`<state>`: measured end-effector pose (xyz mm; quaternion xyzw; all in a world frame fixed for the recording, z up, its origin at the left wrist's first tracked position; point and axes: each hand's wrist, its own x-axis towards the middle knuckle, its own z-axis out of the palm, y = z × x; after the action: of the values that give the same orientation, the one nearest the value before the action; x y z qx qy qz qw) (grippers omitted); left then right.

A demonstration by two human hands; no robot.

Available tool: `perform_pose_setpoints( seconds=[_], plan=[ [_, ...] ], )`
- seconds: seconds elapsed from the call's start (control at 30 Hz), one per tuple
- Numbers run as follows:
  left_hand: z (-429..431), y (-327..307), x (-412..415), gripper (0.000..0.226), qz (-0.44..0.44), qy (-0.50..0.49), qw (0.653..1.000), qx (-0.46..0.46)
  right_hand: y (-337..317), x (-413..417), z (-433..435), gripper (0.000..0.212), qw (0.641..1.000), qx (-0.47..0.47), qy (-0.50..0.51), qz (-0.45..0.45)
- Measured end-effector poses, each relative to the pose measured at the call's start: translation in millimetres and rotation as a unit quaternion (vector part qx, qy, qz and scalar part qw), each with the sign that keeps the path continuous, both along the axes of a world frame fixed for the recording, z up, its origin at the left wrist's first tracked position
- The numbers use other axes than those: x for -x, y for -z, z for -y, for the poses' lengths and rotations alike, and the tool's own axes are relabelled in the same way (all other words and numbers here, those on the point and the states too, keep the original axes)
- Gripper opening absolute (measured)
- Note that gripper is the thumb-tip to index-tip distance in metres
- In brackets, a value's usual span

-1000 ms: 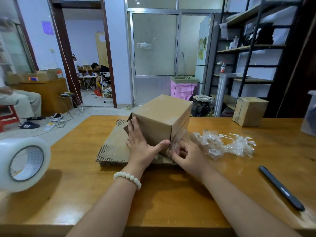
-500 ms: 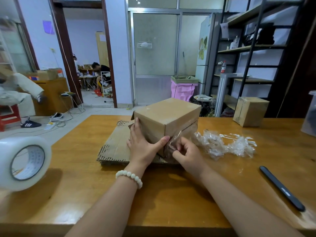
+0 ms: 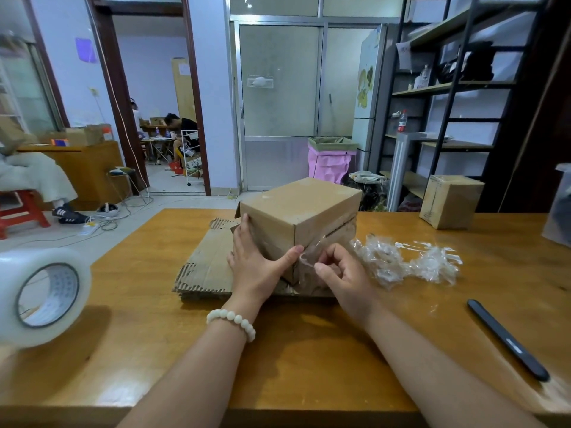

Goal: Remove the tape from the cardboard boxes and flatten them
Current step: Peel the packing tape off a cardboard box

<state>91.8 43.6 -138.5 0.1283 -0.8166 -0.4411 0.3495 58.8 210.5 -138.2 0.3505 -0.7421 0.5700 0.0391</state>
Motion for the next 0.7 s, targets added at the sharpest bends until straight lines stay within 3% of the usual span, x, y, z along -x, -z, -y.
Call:
perform_pose_setpoints(
  seconds=[0.07,0.13,0.2,0.3,0.5,0.7],
  plan=[
    [0.4,1.2,-0.2,0.132,0.0,0.001,1.0,0.001,2.8,2.9,-1.8,0.041,0.992,-0.058,0.059,-0.098],
    [0.7,2.8,0.1,0.131,-0.001,-0.001,1.0,0.005,5.3,6.6,0.6,0.057,0.962,-0.091,0.125,-0.223],
    [0.4,3.1,0.6,0.131,-0.003,-0.005,1.0,0.008,10.1,11.5,6.4,0.062,0.937,-0.101,0.161,-0.294],
    [-0.3,2.0,1.2,0.131,-0.002,-0.009,1.0,0.018,9.2,12.3,9.9,0.058,0.946,-0.146,0.138,-0.254],
    [0.0,1.8,1.5,0.133,-0.004,-0.01,1.0,0.022,9.7,12.2,5.2,0.015,0.954,-0.129,0.1,-0.251],
    [0.8,1.8,1.1,0.132,-0.001,-0.009,1.0,0.023,5.2,8.4,4.0,0.014,0.958,-0.104,0.127,-0.234]
  ],
)
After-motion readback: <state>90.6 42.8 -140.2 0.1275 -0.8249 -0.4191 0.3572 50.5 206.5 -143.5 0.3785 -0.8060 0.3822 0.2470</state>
